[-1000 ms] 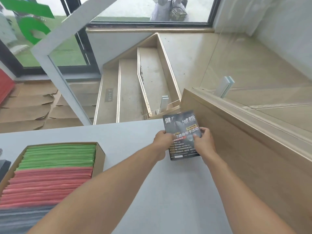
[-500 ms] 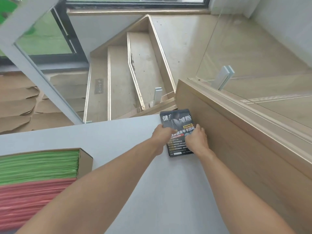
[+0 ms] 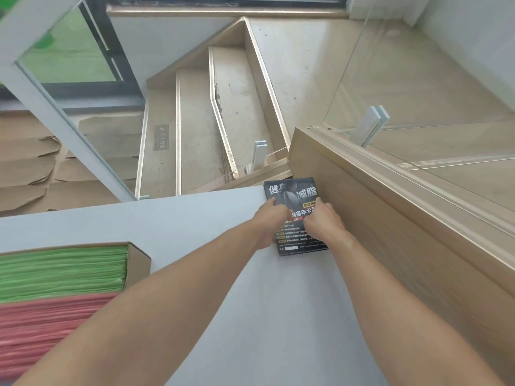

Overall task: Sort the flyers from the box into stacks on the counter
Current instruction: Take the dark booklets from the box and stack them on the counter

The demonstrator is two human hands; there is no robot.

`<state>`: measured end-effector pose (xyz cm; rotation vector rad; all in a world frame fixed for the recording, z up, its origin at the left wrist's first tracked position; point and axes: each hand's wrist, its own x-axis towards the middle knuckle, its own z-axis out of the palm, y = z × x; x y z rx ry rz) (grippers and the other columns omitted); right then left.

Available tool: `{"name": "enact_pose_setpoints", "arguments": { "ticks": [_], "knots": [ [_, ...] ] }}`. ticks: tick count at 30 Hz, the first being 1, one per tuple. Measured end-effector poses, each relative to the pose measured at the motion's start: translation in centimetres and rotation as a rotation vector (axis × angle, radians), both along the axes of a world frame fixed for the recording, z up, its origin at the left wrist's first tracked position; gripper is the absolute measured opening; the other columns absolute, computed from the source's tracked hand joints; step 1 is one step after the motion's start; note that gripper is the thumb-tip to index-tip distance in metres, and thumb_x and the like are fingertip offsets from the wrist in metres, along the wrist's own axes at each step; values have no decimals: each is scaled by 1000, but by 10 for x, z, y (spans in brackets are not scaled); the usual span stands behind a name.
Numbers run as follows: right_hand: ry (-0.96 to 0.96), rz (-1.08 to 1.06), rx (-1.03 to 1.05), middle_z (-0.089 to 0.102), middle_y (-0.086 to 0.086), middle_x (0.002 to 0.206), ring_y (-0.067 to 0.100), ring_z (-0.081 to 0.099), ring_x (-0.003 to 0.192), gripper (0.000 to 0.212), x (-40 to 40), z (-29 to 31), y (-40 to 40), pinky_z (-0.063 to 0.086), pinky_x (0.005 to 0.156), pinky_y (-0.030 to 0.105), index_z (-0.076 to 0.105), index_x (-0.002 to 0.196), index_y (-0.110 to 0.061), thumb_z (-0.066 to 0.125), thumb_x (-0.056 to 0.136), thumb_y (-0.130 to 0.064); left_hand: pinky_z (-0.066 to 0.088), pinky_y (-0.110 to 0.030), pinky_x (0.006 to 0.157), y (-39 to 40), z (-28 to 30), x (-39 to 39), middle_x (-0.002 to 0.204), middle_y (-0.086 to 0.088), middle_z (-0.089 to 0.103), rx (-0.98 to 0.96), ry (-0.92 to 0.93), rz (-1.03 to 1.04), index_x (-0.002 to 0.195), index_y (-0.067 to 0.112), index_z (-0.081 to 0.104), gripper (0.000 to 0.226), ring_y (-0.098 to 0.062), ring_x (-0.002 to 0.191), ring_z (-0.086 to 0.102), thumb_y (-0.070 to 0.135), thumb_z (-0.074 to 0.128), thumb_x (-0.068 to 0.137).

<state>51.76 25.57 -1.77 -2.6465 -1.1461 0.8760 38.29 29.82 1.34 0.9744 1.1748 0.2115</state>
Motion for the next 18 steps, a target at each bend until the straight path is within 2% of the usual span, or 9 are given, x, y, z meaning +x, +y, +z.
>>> {"name": "enact_pose_setpoints", "arguments": {
  "ticks": [1, 4, 5, 6, 7, 8, 10, 14, 18],
  "knots": [
    [-17, 5, -7, 44, 15, 141, 39, 53, 123, 52, 0, 0, 1, 45, 97, 45, 39, 142, -10, 55, 95, -23, 47, -26, 55, 0, -2, -2, 152, -3, 43, 21, -9, -8, 159, 26, 22, 74, -7, 72, 48, -2, 51, 97],
    [-169, 95, -11, 37, 13, 148, 36, 49, 128, 59, -3, 4, 12, 44, 95, 45, 33, 149, -13, 57, 96, -21, 50, -28, 85, -10, -10, -9, 120, 10, 55, 179, 120, -56, 130, 34, 43, 56, -18, 98, 53, 3, 67, 90],
    [-197, 145, 9, 35, 11, 150, 35, 46, 131, 59, -6, 6, 20, 43, 97, 45, 32, 150, -15, 56, 96, -20, 45, -31, 101, -17, -17, -14, 128, 11, 51, 286, 254, -146, 134, 30, 38, 66, -23, 118, 48, 12, 77, 84],
    [-192, 197, 35, 35, 10, 152, 34, 42, 135, 56, -9, 9, 29, 42, 100, 47, 33, 151, -18, 52, 98, -22, 33, -36, 115, -25, -27, -17, 149, 4, 38, 377, 395, -262, 151, 23, 25, 97, -27, 141, 32, 25, 87, 76],
    [-171, 251, 59, 34, 9, 154, 33, 38, 138, 53, -12, 11, 40, 38, 106, 50, 35, 151, -20, 48, 100, -25, 20, -40, 123, -33, -39, -18, 165, -2, 15, 435, 499, -357, 160, 16, 5, 127, -28, 153, 10, 39, 91, 68],
    [-156, 308, 75, 34, 7, 156, 32, 33, 142, 53, -15, 12, 50, 32, 113, 53, 35, 151, -22, 46, 100, -29, 10, -42, 126, -41, -49, -20, 169, -3, -5, 481, 556, -406, 160, 14, -9, 143, -27, 156, -7, 49, 91, 64],
    [-177, 427, 70, 33, 3, 160, 29, 24, 148, 59, -19, 10, 70, 15, 120, 60, 34, 153, -28, 48, 98, -42, -2, -42, 126, -51, -70, -24, 168, -1, -20, 568, 597, -403, 159, 14, -17, 145, -23, 154, -22, 57, 87, 66],
    [-292, 563, 16, 44, 4, 153, 28, 27, 147, 66, -21, 0, 95, 3, 122, 57, 49, 143, -28, 53, 90, -67, -7, -39, 126, -51, -88, -30, 169, 5, -15, 707, 541, -278, 162, 21, 3, 122, -15, 152, -27, 60, 78, 74],
    [-321, 559, 17, 55, 7, 141, 31, 44, 137, 60, -19, -14, 104, 10, 124, 51, 53, 136, -22, 62, 87, -54, -6, -36, 124, -53, -98, -29, 170, 7, -8, 776, 517, -202, 158, 34, 20, 98, -12, 153, -24, 58, 73, 80]
  ]
}}
